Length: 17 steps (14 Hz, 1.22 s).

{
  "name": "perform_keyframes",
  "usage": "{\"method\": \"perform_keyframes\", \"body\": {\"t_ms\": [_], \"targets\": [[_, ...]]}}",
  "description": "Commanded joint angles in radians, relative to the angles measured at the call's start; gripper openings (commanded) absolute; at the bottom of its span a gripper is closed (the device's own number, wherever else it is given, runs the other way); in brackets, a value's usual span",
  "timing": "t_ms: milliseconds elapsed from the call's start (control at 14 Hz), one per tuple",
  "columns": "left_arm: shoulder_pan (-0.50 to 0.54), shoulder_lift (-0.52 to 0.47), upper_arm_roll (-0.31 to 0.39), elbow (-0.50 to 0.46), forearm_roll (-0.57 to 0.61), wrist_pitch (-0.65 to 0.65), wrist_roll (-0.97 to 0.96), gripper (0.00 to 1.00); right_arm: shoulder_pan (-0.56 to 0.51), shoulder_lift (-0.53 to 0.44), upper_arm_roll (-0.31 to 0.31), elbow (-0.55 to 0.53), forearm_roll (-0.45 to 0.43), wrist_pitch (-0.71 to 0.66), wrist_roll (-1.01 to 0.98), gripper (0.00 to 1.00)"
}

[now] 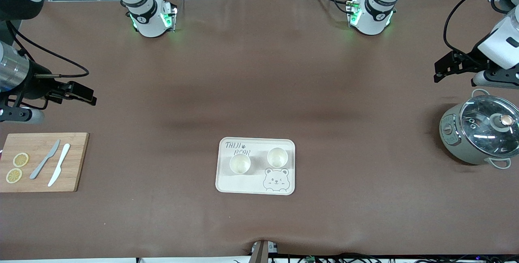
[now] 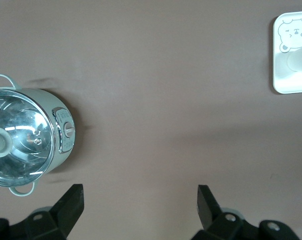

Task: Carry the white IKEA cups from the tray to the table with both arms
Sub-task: 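Move the left gripper from the pot toward the cups on the tray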

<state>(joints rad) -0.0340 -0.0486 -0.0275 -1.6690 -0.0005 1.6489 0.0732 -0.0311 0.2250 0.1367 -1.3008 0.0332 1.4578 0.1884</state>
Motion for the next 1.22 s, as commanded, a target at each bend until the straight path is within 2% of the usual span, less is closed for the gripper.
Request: {"method": "perform_keyframes", "body": {"t_ms": [0, 358, 717, 860, 1003, 1147], "targets": [[0.003, -0.002, -0.008, -0.003, 0.002, 0.000, -0.012, 1.00, 0.000, -0.018, 0.001, -0.012, -0.001, -0.007, 0.016, 1.00], [-0.006, 0.004, -0.008, -0.001, -0.023, 0.011, -0.004, 1.00, 0.000, -0.018, 0.001, -0.012, -0.001, -0.007, 0.016, 1.00], [-0.037, 0.076, -0.031, 0.008, -0.019, 0.066, -0.091, 1.00, 0.002, -0.018, 0.001, -0.012, -0.001, -0.005, 0.017, 1.00], [-0.047, 0.139, -0.038, 0.090, -0.021, 0.071, -0.104, 1.00, 0.010, -0.018, 0.001, -0.011, -0.001, -0.005, 0.017, 1.00], [-0.073, 0.231, -0.054, 0.208, -0.024, 0.065, -0.203, 1.00, 0.010, -0.018, 0.001, -0.011, -0.003, -0.007, 0.017, 1.00], [-0.124, 0.309, -0.057, 0.254, -0.021, 0.065, -0.297, 1.00, 0.011, -0.018, 0.003, -0.011, -0.003, -0.007, 0.019, 1.00]]}}
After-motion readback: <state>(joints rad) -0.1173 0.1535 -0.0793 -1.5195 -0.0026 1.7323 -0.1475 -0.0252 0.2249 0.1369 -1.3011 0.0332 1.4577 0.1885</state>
